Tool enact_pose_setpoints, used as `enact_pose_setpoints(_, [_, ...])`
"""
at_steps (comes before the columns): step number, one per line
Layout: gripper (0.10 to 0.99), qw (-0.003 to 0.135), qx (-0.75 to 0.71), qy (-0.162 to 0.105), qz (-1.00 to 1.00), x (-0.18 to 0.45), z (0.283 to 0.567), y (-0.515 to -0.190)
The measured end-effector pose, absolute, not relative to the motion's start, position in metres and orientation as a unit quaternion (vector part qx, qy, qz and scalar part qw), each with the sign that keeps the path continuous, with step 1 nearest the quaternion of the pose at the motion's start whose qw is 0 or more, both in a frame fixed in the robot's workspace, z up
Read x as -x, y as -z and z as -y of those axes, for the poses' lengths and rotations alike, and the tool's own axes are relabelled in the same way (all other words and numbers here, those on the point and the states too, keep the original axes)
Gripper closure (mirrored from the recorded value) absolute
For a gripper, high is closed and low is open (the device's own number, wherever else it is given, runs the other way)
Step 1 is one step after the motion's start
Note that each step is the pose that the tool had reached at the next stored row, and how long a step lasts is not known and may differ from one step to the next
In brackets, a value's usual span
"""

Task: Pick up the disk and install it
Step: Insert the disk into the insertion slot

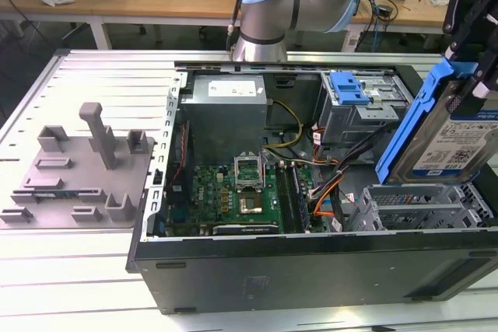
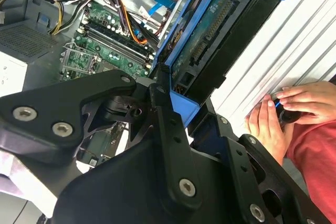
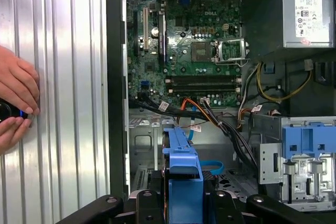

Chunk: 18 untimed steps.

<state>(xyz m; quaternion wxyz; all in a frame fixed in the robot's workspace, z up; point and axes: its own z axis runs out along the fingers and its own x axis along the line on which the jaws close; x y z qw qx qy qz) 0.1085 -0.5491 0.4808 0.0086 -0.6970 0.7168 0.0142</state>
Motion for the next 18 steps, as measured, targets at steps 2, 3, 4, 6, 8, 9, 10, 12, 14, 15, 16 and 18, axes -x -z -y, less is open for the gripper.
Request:
enact_pose_setpoints(2, [0.718, 0.009, 0.697, -0.014, -0.717, -0.1085, 0.5492, -0.4796])
enact_pose_setpoints(3, [0.718, 0.009, 0.697, -0.014, -0.717, -0.1087, 0.5493, -0.4791])
enact_pose_setpoints(4, [0.718, 0.009, 0.697, -0.014, -0.717, -0.1088, 0.5494, -0.4788])
enact_pose_setpoints(6, [0.718, 0.009, 0.697, -0.014, -0.717, -0.1092, 0.5497, -0.4779])
enact_pose_setpoints(8, [0.718, 0.009, 0.697, -0.014, -0.717, -0.1097, 0.5499, -0.4767])
enact_pose_setpoints(9, [0.718, 0.009, 0.697, -0.014, -0.717, -0.1098, 0.55, -0.4759])
enact_pose_setpoints(10, [0.718, 0.009, 0.697, -0.014, -0.717, -0.1099, 0.5501, -0.4755])
enact_pose_setpoints(12, [0.718, 0.009, 0.697, -0.014, -0.717, -0.1099, 0.5504, -0.4743])
enact_pose_setpoints(14, [0.718, 0.009, 0.697, -0.014, -0.717, -0.1099, 0.5506, -0.4728])
enact_pose_setpoints(15, [0.718, 0.009, 0.697, -0.014, -0.717, -0.11, 0.5507, -0.4723])
enact_pose_setpoints(16, [0.718, 0.009, 0.697, -0.014, -0.717, -0.1099, 0.5508, -0.4719])
enact_pose_setpoints(18, [0.718, 0.009, 0.697, -0.014, -0.717, -0.1099, 0.5509, -0.4705])
